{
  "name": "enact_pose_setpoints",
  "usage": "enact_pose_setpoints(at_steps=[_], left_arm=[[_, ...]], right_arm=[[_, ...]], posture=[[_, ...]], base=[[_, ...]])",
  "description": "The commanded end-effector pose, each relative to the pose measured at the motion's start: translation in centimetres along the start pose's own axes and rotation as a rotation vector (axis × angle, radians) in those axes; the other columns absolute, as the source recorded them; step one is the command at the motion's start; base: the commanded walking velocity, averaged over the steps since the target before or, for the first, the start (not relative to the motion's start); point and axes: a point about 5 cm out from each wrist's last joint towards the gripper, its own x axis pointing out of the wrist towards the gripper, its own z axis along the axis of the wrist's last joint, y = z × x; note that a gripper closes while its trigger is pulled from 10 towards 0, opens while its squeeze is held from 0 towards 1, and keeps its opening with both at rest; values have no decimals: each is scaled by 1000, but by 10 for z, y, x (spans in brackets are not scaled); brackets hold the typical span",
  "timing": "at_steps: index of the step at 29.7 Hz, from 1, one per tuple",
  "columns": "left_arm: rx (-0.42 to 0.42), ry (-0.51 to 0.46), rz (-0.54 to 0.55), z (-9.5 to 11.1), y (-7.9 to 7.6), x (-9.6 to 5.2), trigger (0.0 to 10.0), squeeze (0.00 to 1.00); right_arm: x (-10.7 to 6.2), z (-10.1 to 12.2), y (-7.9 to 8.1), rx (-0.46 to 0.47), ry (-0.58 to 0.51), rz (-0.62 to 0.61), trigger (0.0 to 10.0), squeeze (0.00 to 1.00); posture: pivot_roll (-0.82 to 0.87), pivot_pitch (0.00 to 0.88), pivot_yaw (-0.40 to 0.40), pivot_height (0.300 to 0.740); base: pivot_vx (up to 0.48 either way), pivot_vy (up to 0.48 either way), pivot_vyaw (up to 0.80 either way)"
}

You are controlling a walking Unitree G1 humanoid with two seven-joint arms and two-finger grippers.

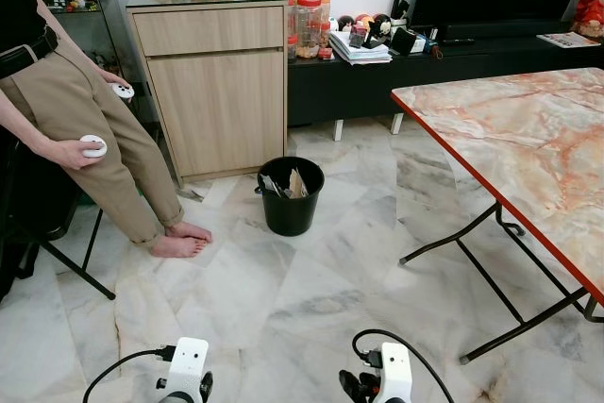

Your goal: Picking trash to rubbish bin

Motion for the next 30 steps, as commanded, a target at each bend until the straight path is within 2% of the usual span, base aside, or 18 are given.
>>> enact_pose_setpoints(at_steps=[1,11,28,30], left_arm=[[-12,28,-5,-6,-1,-1,10000,0],[-3,43,33,-8,3,-2,10000,0],[14,53,26,-11,1,-2,10000,0],[13,55,27,-12,1,-3,10000,0]], right_arm=[[-1,-2,-1,2,8,0,10000,0],[-1,-2,-3,-2,14,-18,10000,0],[-2,-5,-4,4,27,-37,10000,0],[-2,-6,-5,13,30,-44,10000,0]], posture=[[-11,58,-45,740],[-22,53,-46,740],[-23,28,-40,740],[-22,23,-40,740]], base=[[0,0,0],[0,0,0],[0,0,0],[0,0,-800]])
